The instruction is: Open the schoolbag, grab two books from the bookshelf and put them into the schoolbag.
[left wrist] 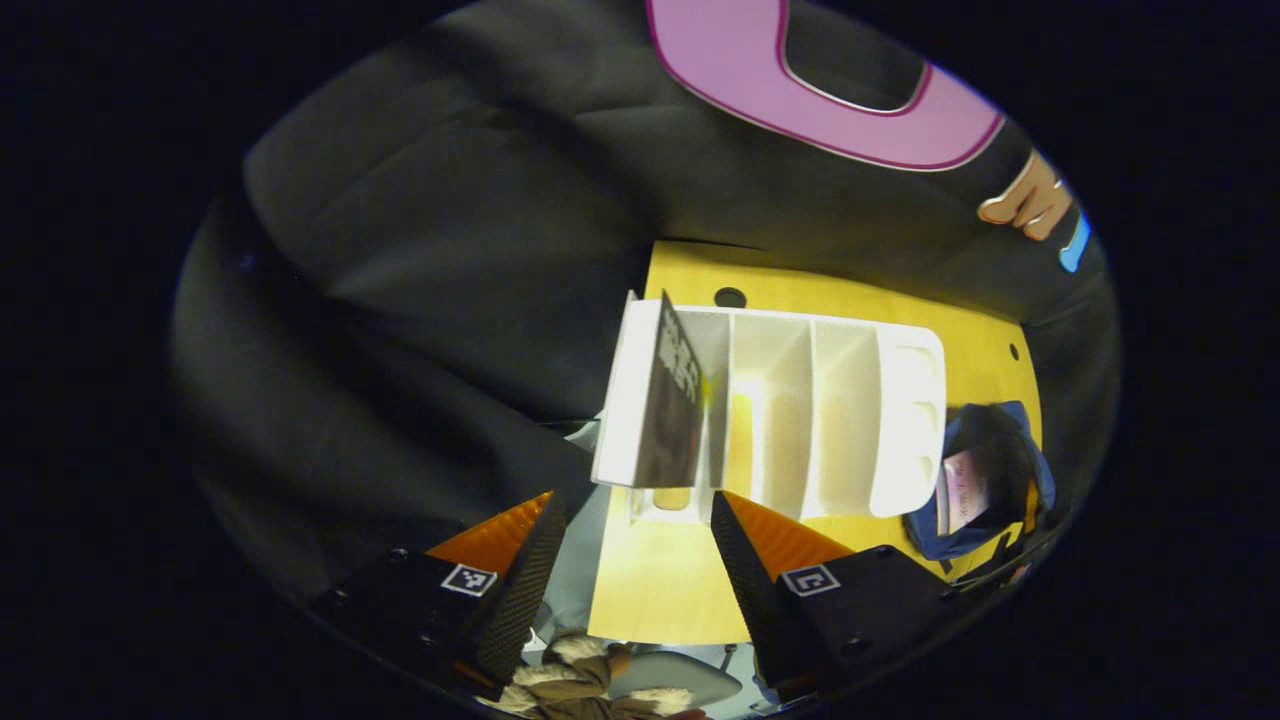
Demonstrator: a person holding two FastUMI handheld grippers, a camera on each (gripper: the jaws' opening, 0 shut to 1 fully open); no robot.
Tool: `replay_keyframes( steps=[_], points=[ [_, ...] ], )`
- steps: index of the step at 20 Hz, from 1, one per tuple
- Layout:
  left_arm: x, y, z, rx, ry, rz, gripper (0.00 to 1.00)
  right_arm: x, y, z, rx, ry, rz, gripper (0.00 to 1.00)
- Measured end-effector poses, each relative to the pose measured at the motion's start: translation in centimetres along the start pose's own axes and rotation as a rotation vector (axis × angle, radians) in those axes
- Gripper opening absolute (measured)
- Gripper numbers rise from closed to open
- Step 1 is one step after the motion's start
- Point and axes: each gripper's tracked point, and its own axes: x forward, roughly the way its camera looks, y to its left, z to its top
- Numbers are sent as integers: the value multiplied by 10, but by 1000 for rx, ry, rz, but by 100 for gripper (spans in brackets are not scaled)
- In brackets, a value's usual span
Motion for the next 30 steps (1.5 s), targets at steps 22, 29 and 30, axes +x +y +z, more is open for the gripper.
replay_keyframes(
  steps=[22,29,30],
  points=[
    [107,-39,30,16,132,-154,53,1,-3,-10,21,42,-55,7],
    [135,-60,23,-40,193,-198,45,1,-4,-10,17,45,-59,7],
    [136,-60,21,-35,193,-197,44,0,-3,-10,16,45,-60,7]
  ],
)
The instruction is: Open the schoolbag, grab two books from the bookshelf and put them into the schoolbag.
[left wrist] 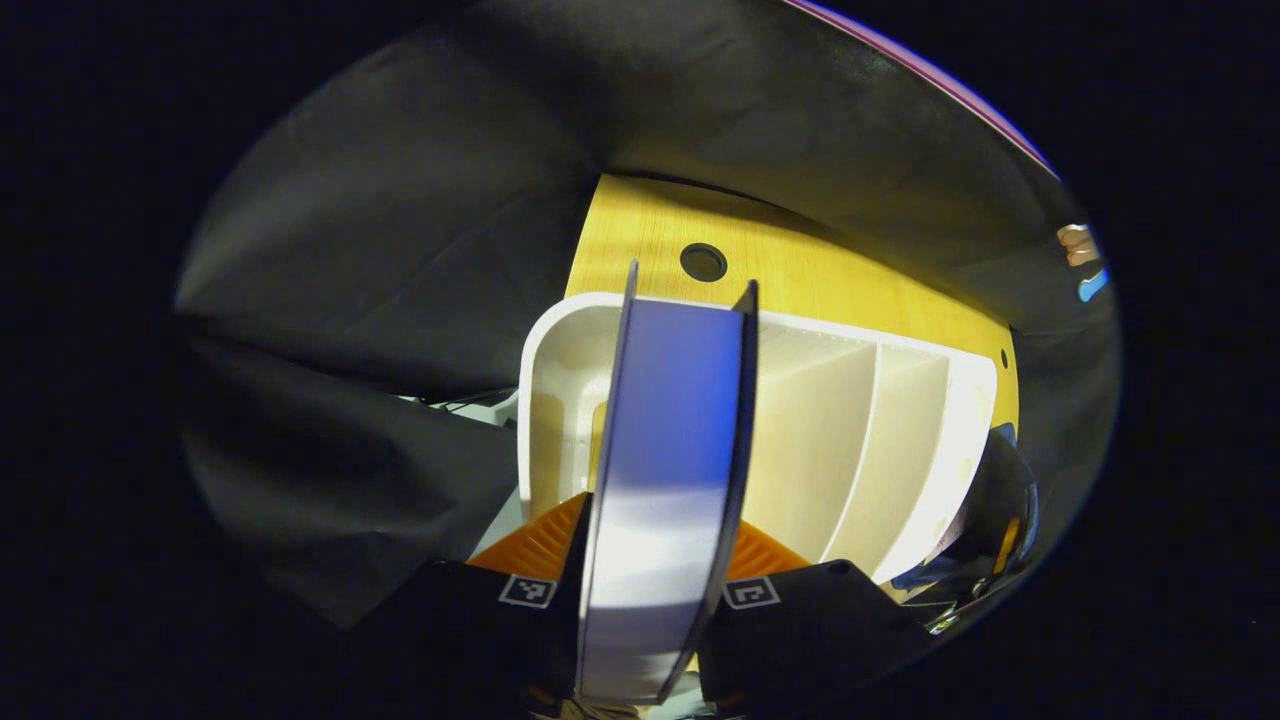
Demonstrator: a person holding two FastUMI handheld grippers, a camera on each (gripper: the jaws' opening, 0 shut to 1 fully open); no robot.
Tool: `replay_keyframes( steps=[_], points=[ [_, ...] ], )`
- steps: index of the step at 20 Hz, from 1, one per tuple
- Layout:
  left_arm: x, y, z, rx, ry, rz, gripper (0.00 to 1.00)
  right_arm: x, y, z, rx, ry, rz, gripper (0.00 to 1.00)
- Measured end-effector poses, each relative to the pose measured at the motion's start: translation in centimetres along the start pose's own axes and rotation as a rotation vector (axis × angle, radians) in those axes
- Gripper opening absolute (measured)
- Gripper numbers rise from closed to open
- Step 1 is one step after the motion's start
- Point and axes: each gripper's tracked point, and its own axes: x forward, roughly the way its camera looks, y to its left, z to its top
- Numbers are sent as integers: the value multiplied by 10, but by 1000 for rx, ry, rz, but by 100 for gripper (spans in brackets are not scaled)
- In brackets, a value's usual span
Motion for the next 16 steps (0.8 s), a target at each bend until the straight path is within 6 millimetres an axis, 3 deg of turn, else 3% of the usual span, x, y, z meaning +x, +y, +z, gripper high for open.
replay_keyframes(
  steps=[6,11,13,16],
  points=[
    [8,7,-3,96,-4,74,43,1,1,-1,-4,1,0,7],
    [4,3,-14,34,43,92,42,2,0,-1,-15,4,7,7],
    [-1,0,-20,8,62,82,41,3,1,-1,-15,4,8,7],
    [-27,3,-33,-10,73,101,42,3,1,-1,-21,1,13,7]
  ],
)
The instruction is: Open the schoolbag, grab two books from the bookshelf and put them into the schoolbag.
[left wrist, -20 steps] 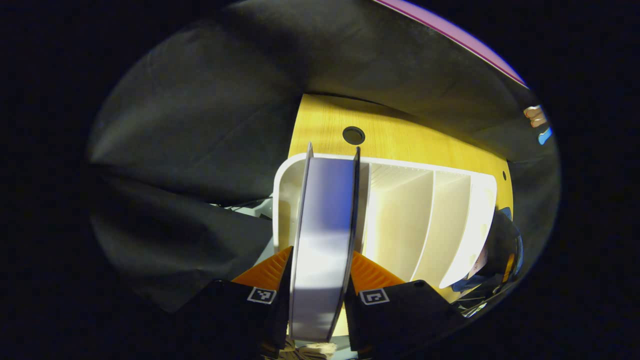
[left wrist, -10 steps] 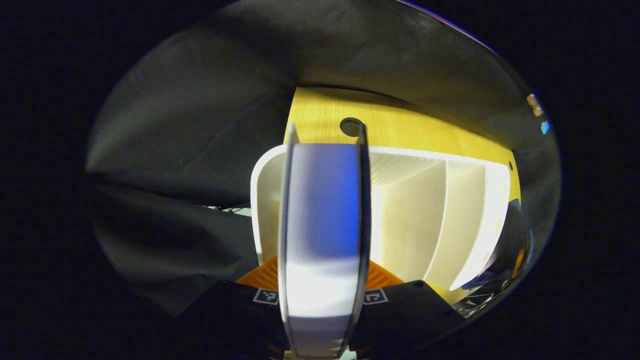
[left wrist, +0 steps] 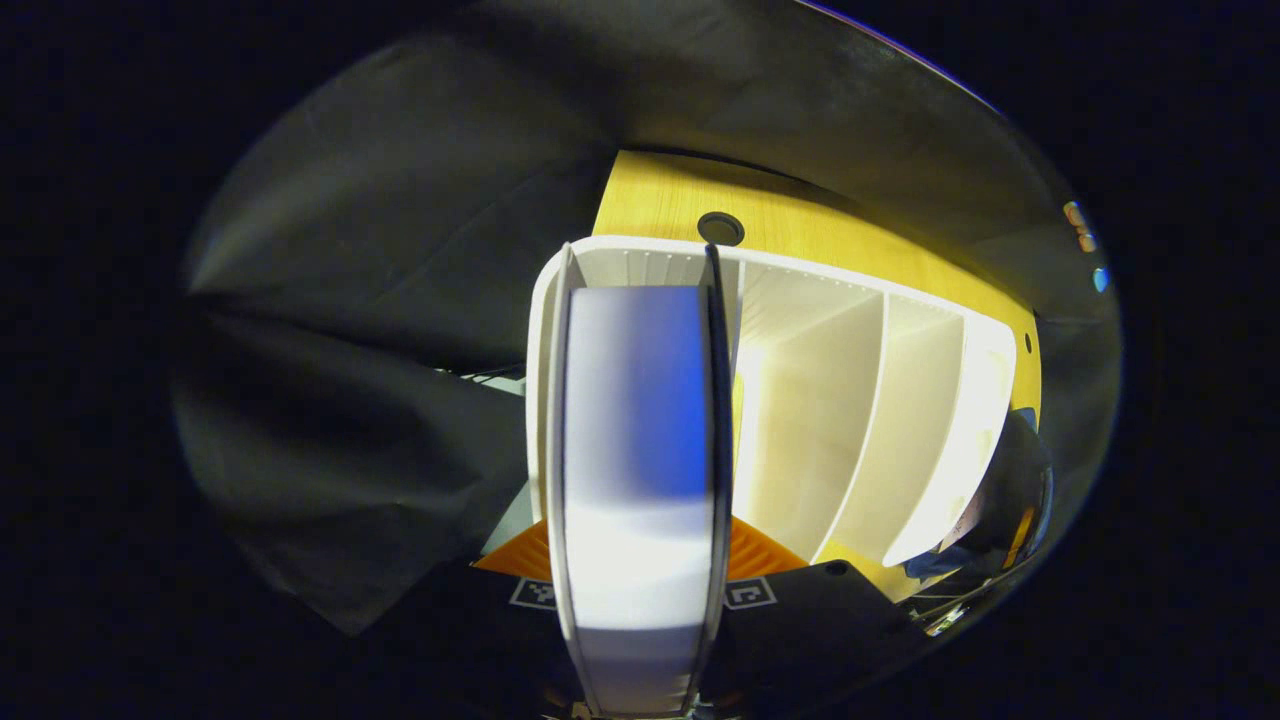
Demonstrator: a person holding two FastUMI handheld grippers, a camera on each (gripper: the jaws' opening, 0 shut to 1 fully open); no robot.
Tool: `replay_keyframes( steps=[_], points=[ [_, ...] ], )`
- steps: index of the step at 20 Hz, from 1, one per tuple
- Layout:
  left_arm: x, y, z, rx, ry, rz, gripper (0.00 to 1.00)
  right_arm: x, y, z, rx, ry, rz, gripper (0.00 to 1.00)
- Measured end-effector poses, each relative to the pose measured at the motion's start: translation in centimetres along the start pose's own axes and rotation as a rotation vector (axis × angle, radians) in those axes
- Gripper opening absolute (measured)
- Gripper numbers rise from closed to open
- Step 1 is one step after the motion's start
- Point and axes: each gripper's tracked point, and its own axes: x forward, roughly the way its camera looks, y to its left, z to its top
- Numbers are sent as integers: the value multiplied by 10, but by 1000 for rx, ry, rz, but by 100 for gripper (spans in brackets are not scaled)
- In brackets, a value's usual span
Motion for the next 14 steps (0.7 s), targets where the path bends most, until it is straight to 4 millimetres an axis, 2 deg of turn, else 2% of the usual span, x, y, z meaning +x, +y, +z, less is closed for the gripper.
replay_keyframes(
  steps=[7,14],
  points=[
    [-60,7,-32,-24,-45,33,42,2,1,0,-17,-4,29,7],
    [-118,-12,-81,-119,-68,-7,42,-2,-6,-1,25,-13,65,7]
  ],
)
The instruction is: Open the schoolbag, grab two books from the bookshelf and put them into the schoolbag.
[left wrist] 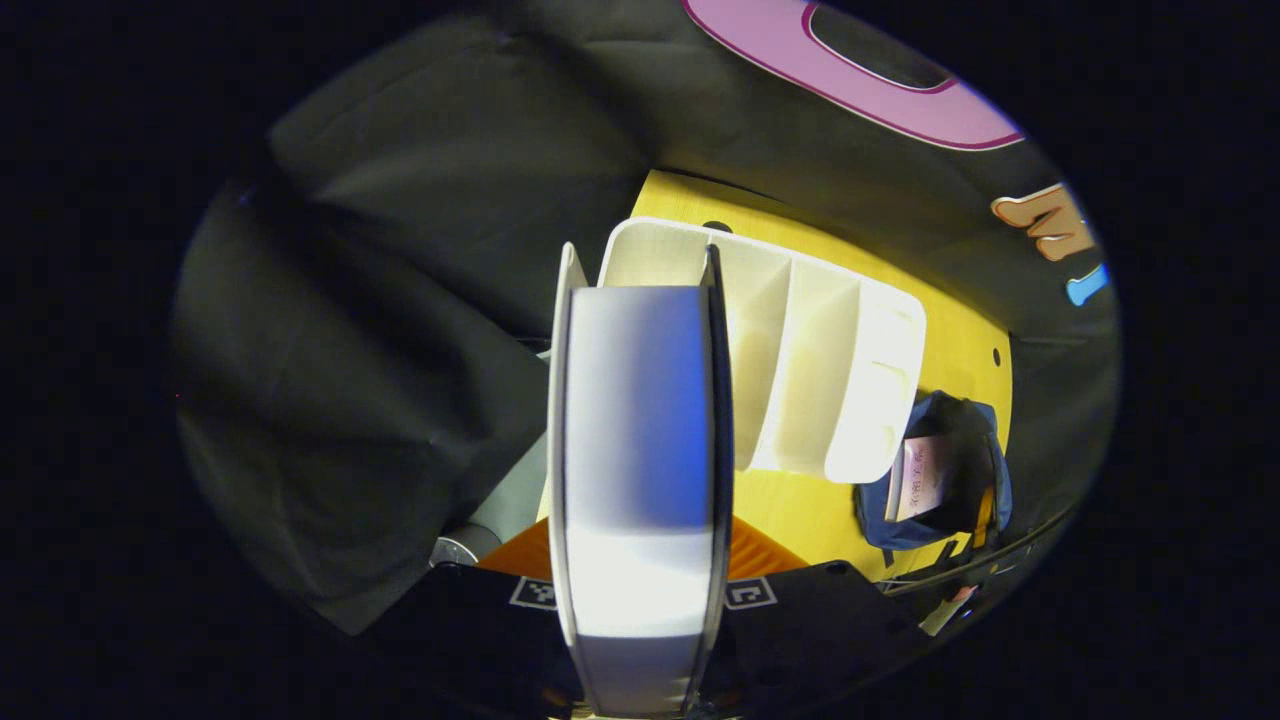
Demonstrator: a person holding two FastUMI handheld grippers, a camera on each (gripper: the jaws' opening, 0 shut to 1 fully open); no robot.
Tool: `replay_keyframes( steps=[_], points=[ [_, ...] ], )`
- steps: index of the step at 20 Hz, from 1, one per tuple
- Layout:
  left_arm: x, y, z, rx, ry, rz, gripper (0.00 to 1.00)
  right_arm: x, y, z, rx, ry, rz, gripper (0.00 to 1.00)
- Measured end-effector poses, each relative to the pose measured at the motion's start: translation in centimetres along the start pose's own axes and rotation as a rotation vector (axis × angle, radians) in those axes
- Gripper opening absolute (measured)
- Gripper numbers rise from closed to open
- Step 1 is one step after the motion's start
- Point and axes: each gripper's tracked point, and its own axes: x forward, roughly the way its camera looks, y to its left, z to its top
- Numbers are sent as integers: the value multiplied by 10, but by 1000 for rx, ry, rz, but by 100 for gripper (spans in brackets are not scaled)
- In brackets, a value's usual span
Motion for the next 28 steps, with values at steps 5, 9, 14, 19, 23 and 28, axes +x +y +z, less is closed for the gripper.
replay_keyframes(
  steps=[5,9,14,19,23,28],
  points=[
    [-47,-21,-39,-57,-54,-25,42,-2,-3,0,19,-15,19,7],
    [-73,-47,-68,-77,-99,-58,41,-6,-5,-1,30,-28,40,7],
    [-86,-96,-99,-44,-146,-136,41,-9,-6,-4,33,-27,49,7],
    [-84,-155,-131,-7,-151,-257,41,-11,-7,-3,33,-25,67,7],
    [-66,-215,-137,46,-163,-386,40,-13,-10,-4,52,-21,84,7],
    [-21,-291,-136,40,-130,-538,40,-15,-9,-6,73,-19,89,7]
  ],
)
